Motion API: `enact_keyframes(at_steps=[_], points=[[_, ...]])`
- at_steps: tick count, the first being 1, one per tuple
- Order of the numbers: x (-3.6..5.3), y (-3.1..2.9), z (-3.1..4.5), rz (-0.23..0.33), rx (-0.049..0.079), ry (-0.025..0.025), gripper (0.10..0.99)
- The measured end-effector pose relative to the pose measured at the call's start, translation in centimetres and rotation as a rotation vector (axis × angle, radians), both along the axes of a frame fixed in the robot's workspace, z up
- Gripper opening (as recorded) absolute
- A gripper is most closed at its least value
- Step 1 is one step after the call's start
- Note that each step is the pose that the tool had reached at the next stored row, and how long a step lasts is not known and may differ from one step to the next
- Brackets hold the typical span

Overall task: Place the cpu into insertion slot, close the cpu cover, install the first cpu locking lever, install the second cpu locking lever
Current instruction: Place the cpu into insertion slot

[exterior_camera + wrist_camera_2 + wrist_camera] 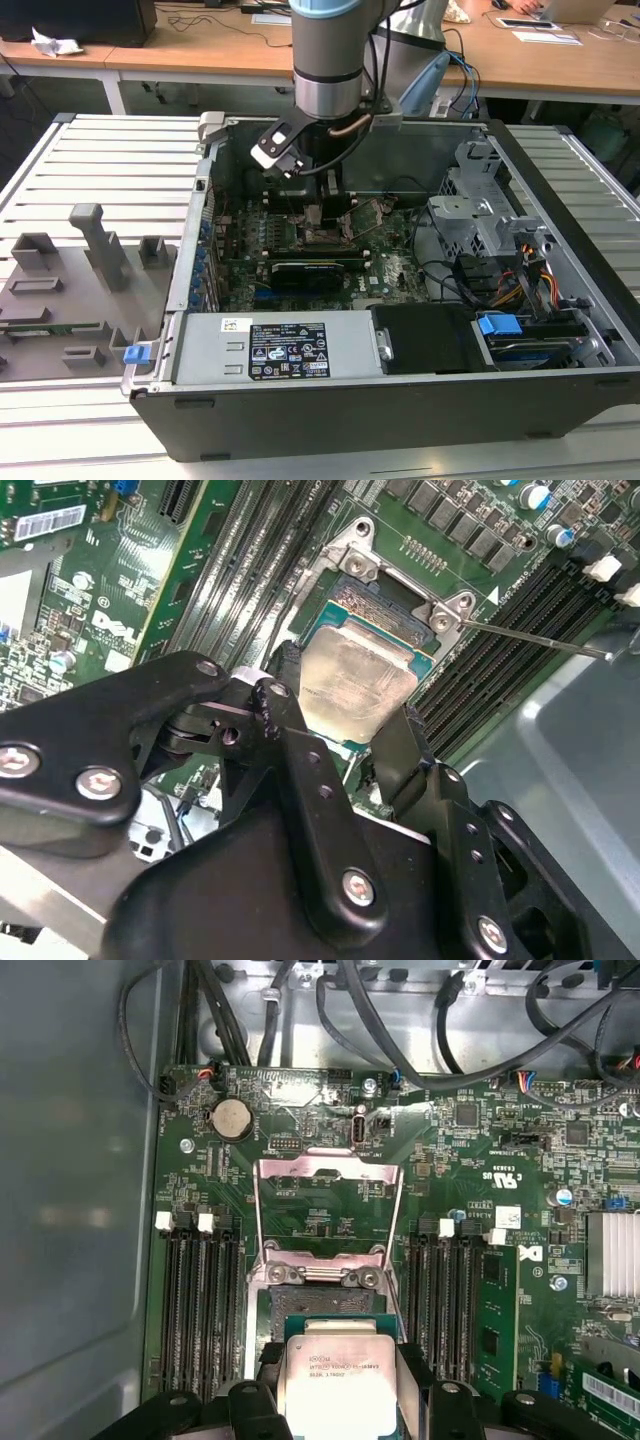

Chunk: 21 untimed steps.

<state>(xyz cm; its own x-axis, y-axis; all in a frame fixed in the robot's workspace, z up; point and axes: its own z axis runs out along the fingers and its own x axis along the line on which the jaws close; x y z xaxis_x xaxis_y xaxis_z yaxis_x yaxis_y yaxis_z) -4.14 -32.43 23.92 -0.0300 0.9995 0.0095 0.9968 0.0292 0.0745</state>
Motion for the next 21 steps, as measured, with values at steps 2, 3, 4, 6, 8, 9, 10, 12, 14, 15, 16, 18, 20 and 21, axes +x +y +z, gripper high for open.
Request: enact_keyframes(at_steps=[2, 3, 4, 6, 8, 9, 10, 12, 14, 15, 16, 18, 20, 21], points=[[0.03, 0.16, -0.17, 0.0, 0.0, 0.0, 0.525], [0.05, 0.23, -0.27, 0.0, 0.0, 0.0, 0.525], [0.07, 0.29, -0.37, 0.0, 0.0, 0.0001, 0.525], [0.11, 0.47, -0.73, -0.012, 0.0, 0.0002, 0.525], [0.13, 0.51, -1.13, -0.019, 0.0, 0.0002, 0.525], [0.13, 0.52, -1.31, -0.02, 0.0, 0.0002, 0.525], [0.12, 0.52, -1.63, -0.02, 0.0, 0.0001, 0.525], [0.12, 0.51, -1.96, -0.02, 0.0, 0.0002, 0.525], [0.13, 0.52, -2.15, -0.028, 0.0, 0.0002, 0.525], [0.13, 0.52, -2.21, -0.04, 0.0, 0.0001, 0.525], [0.12, 0.52, -2.27, -0.052, 0.0, 0.0002, 0.525], [0.13, 0.52, -2.51, -0.059, 0.0, 0.0002, 0.525], [0.13, 0.53, -2.68, -0.059, 0.0, 0.0001, 0.525], [0.13, 0.53, -2.76, -0.059, 0.0, 0.0002, 0.525]])
